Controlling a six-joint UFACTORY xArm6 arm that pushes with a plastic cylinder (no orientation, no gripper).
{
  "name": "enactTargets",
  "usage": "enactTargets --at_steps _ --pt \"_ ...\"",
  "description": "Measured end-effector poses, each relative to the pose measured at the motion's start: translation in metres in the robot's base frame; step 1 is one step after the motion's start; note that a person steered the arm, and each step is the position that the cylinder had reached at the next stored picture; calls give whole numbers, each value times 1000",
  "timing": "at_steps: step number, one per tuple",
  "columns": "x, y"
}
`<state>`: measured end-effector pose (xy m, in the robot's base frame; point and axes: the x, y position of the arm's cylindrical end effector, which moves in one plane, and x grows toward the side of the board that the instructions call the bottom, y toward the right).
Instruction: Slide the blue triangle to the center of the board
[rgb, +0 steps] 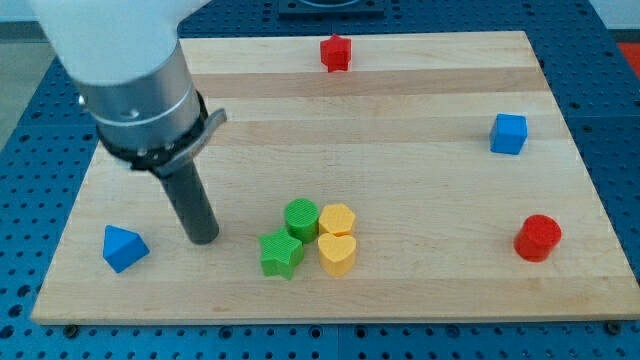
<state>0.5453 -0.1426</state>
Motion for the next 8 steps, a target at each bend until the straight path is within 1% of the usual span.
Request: enactTargets --at_steps 1,2,3,5,6,8 --pt "26 -6" --pt "45 -33" --pt "46 -61" --pt "31 -93" --pt "20 -100" --pt "-31 -100"
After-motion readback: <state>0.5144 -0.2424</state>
